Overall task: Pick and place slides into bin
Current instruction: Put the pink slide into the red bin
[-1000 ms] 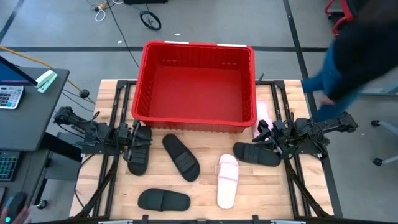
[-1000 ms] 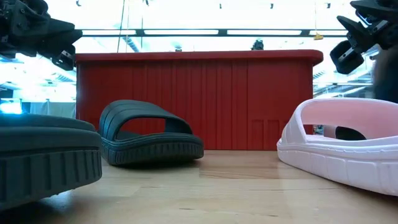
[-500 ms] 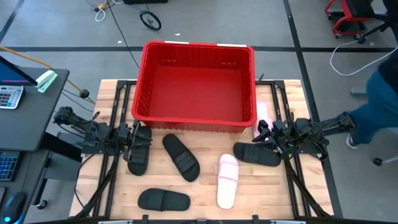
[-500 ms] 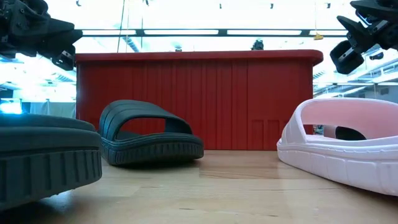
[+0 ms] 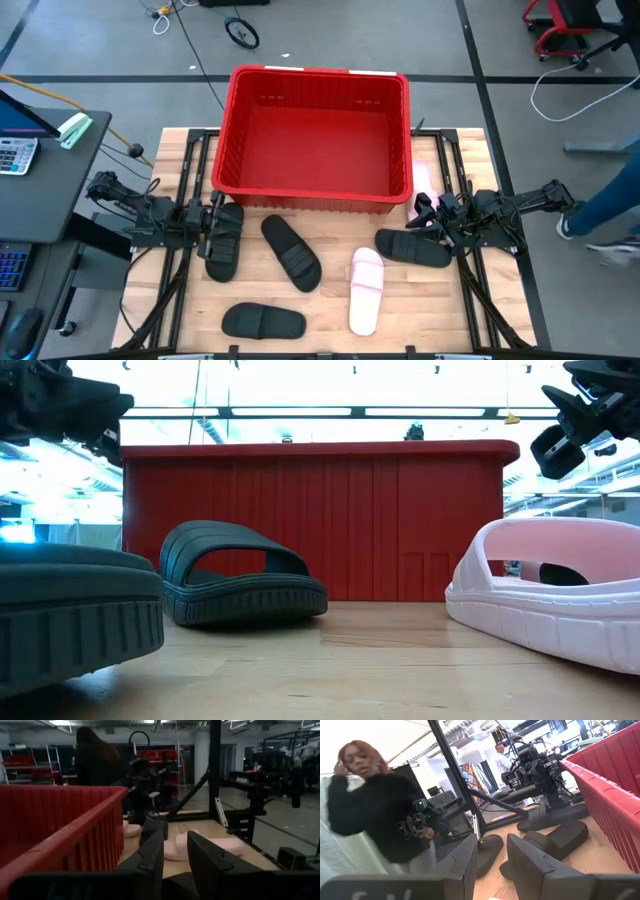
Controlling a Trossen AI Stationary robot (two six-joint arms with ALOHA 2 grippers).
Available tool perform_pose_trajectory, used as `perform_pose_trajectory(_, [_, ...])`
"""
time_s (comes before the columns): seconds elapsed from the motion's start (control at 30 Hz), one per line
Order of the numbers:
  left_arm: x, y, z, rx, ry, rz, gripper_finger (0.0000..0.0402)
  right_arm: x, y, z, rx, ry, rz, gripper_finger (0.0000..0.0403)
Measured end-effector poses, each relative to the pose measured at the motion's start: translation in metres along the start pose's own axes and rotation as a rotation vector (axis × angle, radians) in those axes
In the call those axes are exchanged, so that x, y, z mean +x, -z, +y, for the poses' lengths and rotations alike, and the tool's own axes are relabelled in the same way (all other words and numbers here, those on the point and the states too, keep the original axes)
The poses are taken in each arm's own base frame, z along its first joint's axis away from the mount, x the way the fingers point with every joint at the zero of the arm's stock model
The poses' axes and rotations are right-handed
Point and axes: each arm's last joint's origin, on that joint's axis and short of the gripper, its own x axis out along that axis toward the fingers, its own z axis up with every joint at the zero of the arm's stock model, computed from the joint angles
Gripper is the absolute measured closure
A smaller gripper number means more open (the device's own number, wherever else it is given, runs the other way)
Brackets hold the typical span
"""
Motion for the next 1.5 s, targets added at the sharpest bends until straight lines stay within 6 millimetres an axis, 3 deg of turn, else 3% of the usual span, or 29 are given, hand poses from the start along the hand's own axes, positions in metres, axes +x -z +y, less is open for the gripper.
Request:
perform_pose_trajectory(0.2, [0.000, -0.007, 0.000, -0.050, -0.003, -0.073, 0.0312, 0.000, 0.000, 0.000, 0.000, 0.000, 0.000, 0.0290])
perform_pose_trajectory(0.3, [-0.001, -0.016, 0.001, -0.156, 0.002, -0.160, 0.0315, 0.000, 0.000, 0.000, 0.000, 0.000, 0.000, 0.0290])
perform_pose_trajectory(0.47, [-0.007, -0.050, 0.006, -0.223, -0.027, -0.279, 0.0317, 0.000, 0.000, 0.000, 0.000, 0.002, 0.004, 0.0290])
perform_pose_trajectory(0.6, [-0.014, -0.096, 0.013, -0.222, -0.095, -0.367, 0.0319, 0.000, 0.001, 0.000, 0.000, 0.003, 0.006, 0.0290])
perform_pose_trajectory(0.87, [-0.023, -0.216, 0.023, -0.141, -0.135, -0.549, 0.0321, 0.000, 0.001, 0.000, -0.003, 0.004, 0.005, 0.0290])
perform_pose_trajectory(0.97, [-0.010, -0.243, 0.017, -0.083, -0.045, -0.547, 0.0321, 0.000, 0.000, -0.001, -0.100, 0.037, -0.009, 0.0290])
perform_pose_trajectory(1.03, [0.003, -0.254, 0.011, 0.009, -0.019, -0.505, 0.0319, 0.000, 0.000, -0.002, -0.201, 0.063, -0.019, 0.0290])
perform_pose_trajectory(1.13, [0.022, -0.266, 0.004, 0.061, 0.006, -0.433, 0.0317, 0.000, -0.001, -0.002, -0.219, 0.072, -0.022, 0.0290])
perform_pose_trajectory(1.27, [0.048, -0.275, -0.006, 0.004, 0.033, -0.355, 0.0322, -0.001, -0.009, -0.001, 0.004, 0.101, -0.143, 0.0295])
perform_pose_trajectory(1.4, [0.068, -0.277, -0.013, 0.005, 0.038, -0.304, 0.0330, -0.008, -0.035, 0.008, 0.405, 0.008, -0.485, 0.0299])
perform_pose_trajectory(1.5, [0.076, -0.283, -0.014, 0.018, -0.016, -0.298, 0.0335, -0.017, -0.051, 0.015, 0.479, -0.076, -0.680, 0.0299])
